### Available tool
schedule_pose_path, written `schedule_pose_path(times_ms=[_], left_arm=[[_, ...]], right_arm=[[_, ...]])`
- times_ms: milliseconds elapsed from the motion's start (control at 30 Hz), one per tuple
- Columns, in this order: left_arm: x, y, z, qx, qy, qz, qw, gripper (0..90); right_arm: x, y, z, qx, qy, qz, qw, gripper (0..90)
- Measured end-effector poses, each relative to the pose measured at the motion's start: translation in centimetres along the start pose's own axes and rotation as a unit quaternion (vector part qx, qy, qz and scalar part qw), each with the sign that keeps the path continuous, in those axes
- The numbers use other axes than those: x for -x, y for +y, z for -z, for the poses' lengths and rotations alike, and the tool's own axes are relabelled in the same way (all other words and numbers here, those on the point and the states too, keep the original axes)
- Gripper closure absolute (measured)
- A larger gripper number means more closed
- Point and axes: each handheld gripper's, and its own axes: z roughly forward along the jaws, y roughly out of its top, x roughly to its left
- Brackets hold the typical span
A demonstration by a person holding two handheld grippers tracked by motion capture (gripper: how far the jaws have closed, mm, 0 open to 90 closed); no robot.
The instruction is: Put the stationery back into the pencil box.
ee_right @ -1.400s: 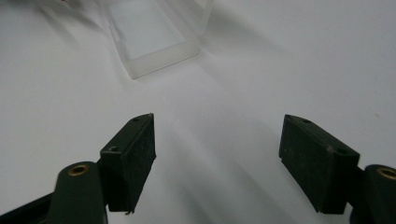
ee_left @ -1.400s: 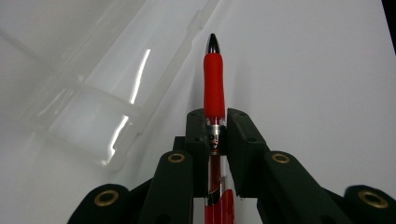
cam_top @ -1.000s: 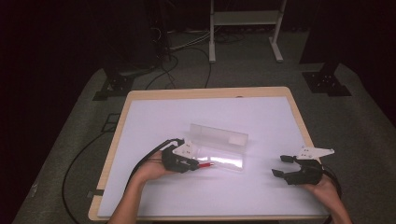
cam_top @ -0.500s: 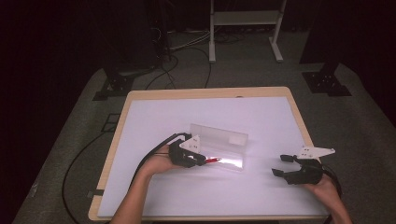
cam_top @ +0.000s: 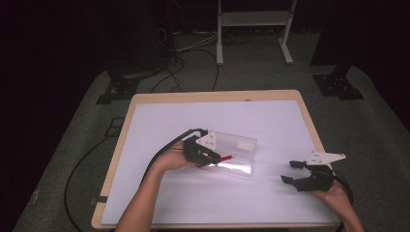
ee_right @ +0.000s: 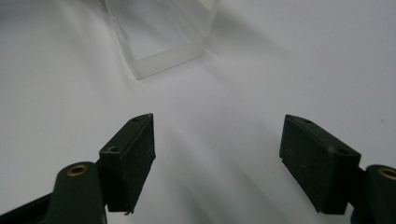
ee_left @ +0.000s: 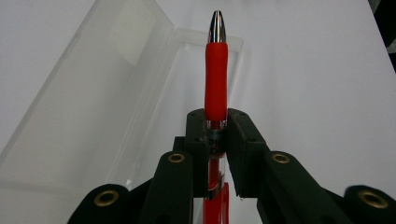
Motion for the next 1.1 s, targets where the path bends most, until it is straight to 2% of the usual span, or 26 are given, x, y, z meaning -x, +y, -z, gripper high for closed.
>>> schedule_pose_path(times_ms=[167, 200, 267, 300, 433, 567, 733, 833, 1100], left_arm=[[-0.5, 0.8, -0.6, -0.006, -0.001, -0.008, 1.0, 79.4], [-0.6, 0.9, -0.7, -0.007, -0.006, -0.008, 0.9999, 79.4], [-0.7, 1.2, -0.8, -0.005, 0.004, -0.012, 0.9999, 79.5], [-0.8, 1.4, -0.9, -0.006, 0.001, -0.015, 0.9999, 79.6], [-0.9, 1.8, -1.3, -0.023, 0.008, -0.024, 0.9994, 79.5], [-1.1, 2.4, -1.6, -0.016, 0.006, -0.026, 0.9995, 79.5], [-1.4, 3.2, -2.1, -0.024, 0.004, -0.037, 0.999, 79.6], [-1.6, 3.3, -2.6, -0.021, -0.002, -0.033, 0.9992, 79.5], [-2.0, 3.0, -4.2, -0.037, -0.015, -0.03, 0.9988, 79.5]], right_arm=[[0.0, 0.0, 0.1, 0.005, 0.001, 0.0, 1.0, 25.9], [0.0, 0.0, 0.1, 0.005, 0.001, -0.001, 1.0, 25.9], [0.0, 0.0, 0.2, 0.006, 0.002, -0.001, 1.0, 25.9], [0.0, 0.0, 0.2, 0.006, 0.002, -0.001, 1.0, 25.9], [0.0, 0.0, 0.3, 0.008, 0.002, 0.0, 1.0, 25.9], [0.0, 0.1, 0.3, 0.009, 0.002, 0.001, 1.0, 25.9], [0.0, 0.1, 0.4, 0.011, 0.002, 0.001, 0.9999, 25.9], [0.0, 0.1, 0.5, 0.012, 0.002, 0.001, 0.9999, 25.9], [0.0, 0.1, 0.5, 0.014, 0.001, 0.002, 0.9999, 25.9]])
